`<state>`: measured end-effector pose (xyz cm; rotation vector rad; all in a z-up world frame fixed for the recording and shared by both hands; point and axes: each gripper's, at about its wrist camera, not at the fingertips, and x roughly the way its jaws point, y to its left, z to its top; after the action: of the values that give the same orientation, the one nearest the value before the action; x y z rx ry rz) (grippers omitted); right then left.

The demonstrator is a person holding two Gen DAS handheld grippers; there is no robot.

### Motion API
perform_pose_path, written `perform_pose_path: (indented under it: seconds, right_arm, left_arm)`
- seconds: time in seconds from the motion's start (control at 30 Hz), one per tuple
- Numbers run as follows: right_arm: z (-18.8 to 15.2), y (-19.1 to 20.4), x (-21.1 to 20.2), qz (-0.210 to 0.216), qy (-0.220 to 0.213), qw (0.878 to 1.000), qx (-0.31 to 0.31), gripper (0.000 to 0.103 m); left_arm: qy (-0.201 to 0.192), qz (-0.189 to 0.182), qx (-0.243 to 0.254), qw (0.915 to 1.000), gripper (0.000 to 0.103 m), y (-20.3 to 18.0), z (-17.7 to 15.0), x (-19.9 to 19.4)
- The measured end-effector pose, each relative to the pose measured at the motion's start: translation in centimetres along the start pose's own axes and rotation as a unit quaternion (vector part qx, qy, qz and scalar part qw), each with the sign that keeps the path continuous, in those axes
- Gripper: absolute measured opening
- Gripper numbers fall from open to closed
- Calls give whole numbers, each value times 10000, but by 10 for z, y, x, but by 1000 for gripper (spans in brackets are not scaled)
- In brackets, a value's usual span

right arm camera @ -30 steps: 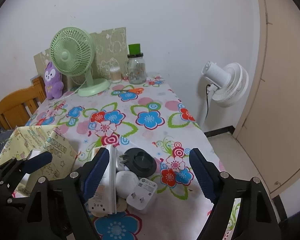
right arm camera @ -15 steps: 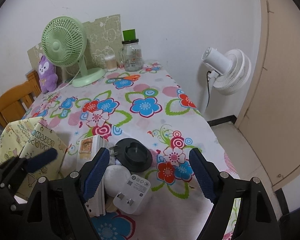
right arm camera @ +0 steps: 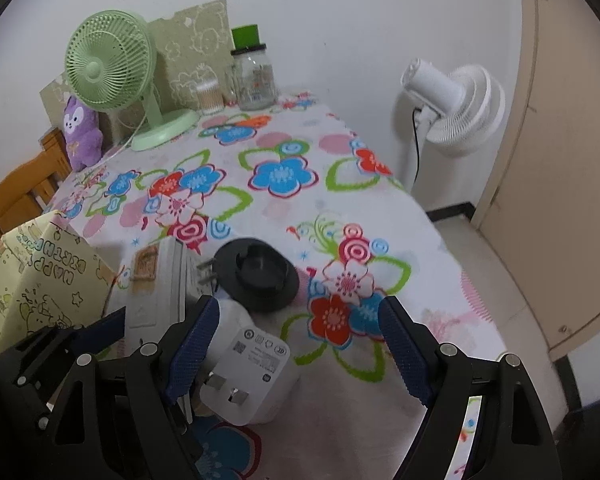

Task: Organize rigid objects
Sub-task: 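Grasp the white labeled remote with the left tool while the right tool grasps the white plug adapter, then carry the remote and plug adapter with both tools over the fabric box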

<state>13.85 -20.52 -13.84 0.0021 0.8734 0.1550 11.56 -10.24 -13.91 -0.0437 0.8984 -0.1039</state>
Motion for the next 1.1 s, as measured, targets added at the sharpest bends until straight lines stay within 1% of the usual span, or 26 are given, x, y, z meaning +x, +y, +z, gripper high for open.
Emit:
perform_pose_path:
  seconds: [0.07,0.17,0.37,0.53,0.63,0.67,0.7,0.77,0.8,0.9,0.93,1.0,1.1]
  right_arm:
    - [-2,2,4,-23,93,10000,22,84]
    - [-5,5,5,-36,132,9998,125,82]
    - [-7,12,-1,-335,121,9992,177,82]
    - [-11,17,-5,-382,148,9988,269,82]
    - [-15,19,-4,-402,173,9984,361,82]
    - [-17,19,-3,-390,167,9982,423,80]
    - [-19,18,-2,-365,176,9980,488,75]
    - [-23,16,1,-196,257,9970,705,49]
    - [-23,15,3,-95,290,9963,803,49]
    - [-22,18,2,-229,261,9965,756,42]
    - [-22,17,2,-235,240,9964,777,33]
    - [-19,14,3,-243,212,9960,827,32]
    - [-16,13,4,-205,178,9963,811,31]
  left_arm:
    - [-33,30,50,10000,57,-1,-2,0]
    - [-28,-56,-35,10000,55,3,-3,0]
    - [-62,-106,-80,9999,54,5,-5,-2]
    - [-64,-112,-96,9999,51,9,-10,-5]
    - [-97,-34,-6,9999,50,8,-14,-7]
    - [-105,-17,42,9999,50,8,-15,-7]
    - [-116,20,102,9999,50,7,-16,-7]
    - [-163,83,194,9996,50,4,-17,-8]
    - [-173,76,177,9997,50,4,-18,-8]
    - [-187,41,142,9997,49,7,-17,-7]
    - [-180,-20,89,9998,48,9,-15,-7]
    - [-167,-132,-35,9998,47,12,-13,-7]
    - [-234,-74,49,9997,47,9,-9,-7]
